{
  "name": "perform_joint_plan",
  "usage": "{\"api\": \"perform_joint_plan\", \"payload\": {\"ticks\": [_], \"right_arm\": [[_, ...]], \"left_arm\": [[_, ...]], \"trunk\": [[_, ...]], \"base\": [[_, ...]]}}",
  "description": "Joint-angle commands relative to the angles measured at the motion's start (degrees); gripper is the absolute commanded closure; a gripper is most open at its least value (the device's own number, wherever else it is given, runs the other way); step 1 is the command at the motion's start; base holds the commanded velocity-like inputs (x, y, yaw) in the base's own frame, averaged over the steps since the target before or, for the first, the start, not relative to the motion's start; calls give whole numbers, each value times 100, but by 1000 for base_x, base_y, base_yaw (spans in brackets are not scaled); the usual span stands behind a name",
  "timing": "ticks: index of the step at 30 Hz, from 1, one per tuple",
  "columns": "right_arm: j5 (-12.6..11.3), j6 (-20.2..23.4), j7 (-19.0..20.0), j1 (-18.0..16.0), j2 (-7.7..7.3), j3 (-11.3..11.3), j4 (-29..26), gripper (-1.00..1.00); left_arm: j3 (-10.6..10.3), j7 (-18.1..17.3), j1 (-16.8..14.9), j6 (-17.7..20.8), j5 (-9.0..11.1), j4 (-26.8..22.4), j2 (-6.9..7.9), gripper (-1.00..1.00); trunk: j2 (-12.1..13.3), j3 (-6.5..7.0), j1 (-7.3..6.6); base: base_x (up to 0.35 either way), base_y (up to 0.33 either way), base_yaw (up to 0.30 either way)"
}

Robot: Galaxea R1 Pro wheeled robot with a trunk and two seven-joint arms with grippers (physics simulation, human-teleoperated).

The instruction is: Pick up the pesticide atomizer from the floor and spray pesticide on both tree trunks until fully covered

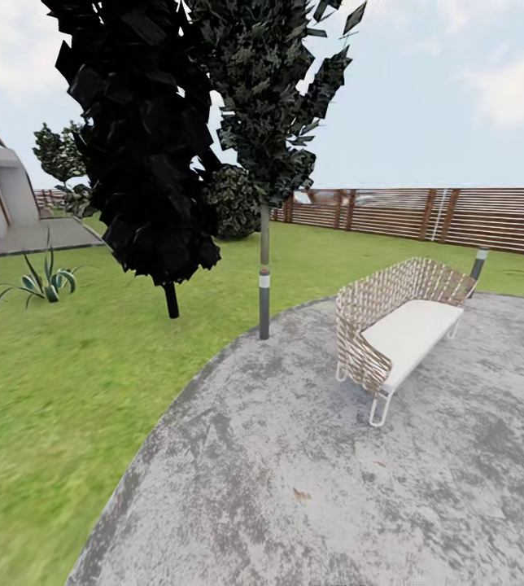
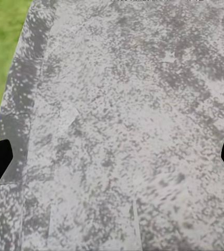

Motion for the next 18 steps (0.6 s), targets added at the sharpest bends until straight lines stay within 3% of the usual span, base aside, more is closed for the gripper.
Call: {"api": "perform_joint_plan", "payload": {"ticks": [1,9,18], "right_arm": [[0,0,4,0,0,0,0,-100],[-22,8,2,0,0,-20,-3,-100],[-35,9,5,0,-16,-27,-42,-100]], "left_arm": [[1,0,0,1,1,2,-6,-100],[8,-11,0,16,2,3,-16,-100],[10,-57,-6,31,28,11,-16,-100]], "trunk": [[0,2,0],[0,4,0],[0,4,0]], "base": [[0,0,-258],[-10,-7,-280],[-217,-157,-287]]}}
